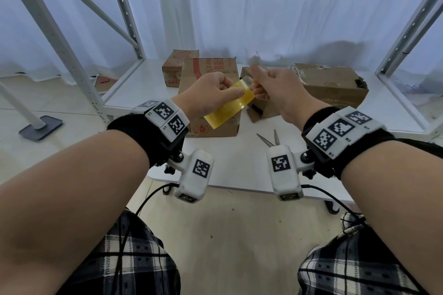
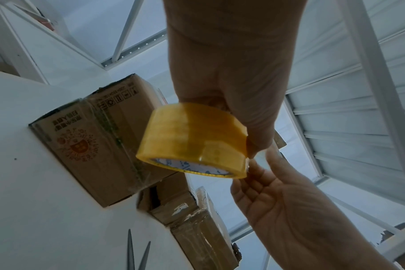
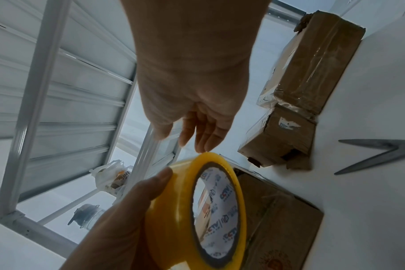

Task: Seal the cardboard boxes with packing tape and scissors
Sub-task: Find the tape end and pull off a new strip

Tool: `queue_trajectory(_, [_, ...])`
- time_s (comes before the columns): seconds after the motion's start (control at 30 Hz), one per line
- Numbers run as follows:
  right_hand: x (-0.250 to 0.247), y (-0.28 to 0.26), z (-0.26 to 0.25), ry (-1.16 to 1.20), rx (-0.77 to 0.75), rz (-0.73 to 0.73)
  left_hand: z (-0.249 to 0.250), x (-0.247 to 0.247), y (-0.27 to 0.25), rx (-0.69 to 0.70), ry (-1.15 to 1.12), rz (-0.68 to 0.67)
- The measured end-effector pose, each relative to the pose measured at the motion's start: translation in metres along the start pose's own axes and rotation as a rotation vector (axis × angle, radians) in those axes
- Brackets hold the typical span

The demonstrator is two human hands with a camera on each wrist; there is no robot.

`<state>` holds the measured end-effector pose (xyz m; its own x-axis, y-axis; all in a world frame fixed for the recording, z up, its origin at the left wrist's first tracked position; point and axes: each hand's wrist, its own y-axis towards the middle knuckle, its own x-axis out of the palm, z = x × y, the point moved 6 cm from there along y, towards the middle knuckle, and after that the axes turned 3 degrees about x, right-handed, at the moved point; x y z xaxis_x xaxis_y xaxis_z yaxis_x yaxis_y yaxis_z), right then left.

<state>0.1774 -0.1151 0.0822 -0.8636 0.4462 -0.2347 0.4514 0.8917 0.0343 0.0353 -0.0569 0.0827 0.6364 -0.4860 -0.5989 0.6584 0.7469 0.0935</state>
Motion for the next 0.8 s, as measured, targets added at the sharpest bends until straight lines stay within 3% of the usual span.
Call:
queue_trajectory(0.17, [-0.006,0.001,0.001,-0.048,-0.078,0.084,-0.002,0.001,-0.002,-0.046,-0.083,0.016])
queue_trajectory(0.3, [-0.014,0.003,0.0,0.0,-0.091,0.156,-0.003,0.012,-0.008,-0.151,-0.364,-0.088])
queue_trajectory(0.47, [-0.025,0.006,0.003,-0.024,-0.074,0.225,0.003,0.013,-0.01,-0.092,-0.426,-0.1])
queue_trajectory(0.63, [-0.017,0.004,0.021,-0.033,0.115,0.085,0.0,0.018,-0.013,-0.077,-0.361,-0.163])
queue_trajectory(0.8, [-0.003,-0.004,0.032,-0.267,0.166,-0.025,-0.015,0.019,-0.019,-0.154,-0.223,-0.223])
